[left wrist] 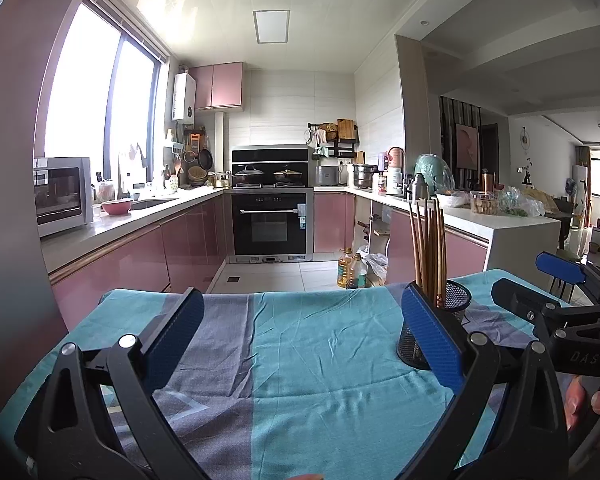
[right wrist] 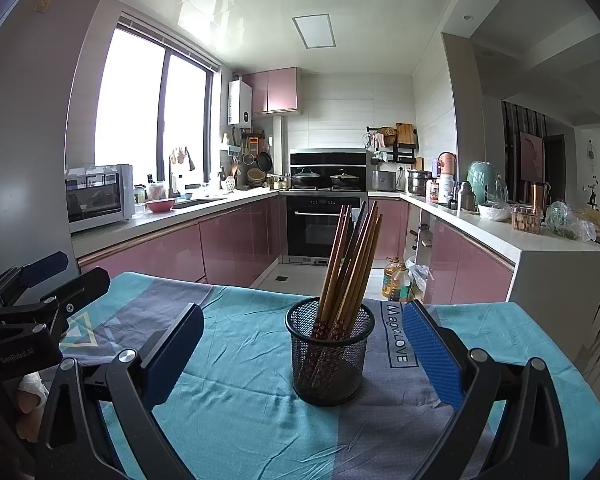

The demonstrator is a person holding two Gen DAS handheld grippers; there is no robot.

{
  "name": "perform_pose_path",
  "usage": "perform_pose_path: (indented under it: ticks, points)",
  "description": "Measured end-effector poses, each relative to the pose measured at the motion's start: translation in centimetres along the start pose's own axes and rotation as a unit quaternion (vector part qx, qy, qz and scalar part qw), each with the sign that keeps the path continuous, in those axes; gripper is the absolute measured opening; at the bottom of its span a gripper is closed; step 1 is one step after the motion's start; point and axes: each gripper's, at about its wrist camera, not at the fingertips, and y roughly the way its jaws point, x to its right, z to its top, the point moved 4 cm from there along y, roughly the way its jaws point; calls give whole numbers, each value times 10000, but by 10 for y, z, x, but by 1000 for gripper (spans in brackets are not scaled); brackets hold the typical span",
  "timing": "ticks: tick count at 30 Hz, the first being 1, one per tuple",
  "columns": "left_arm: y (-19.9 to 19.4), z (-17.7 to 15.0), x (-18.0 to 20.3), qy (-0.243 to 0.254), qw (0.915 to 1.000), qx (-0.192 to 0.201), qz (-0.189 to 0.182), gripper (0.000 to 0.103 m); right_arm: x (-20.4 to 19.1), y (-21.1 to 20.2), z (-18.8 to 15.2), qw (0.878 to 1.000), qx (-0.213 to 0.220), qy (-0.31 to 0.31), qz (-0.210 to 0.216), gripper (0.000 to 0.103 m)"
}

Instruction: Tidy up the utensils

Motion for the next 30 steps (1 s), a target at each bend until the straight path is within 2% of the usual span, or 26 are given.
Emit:
perform_pose_path:
  ticks: [30]
  points:
    - [-2, -2, 0, -16, 10000, -20, 9, 97, -1, 0, -3, 10000, -16, 34, -14, 96]
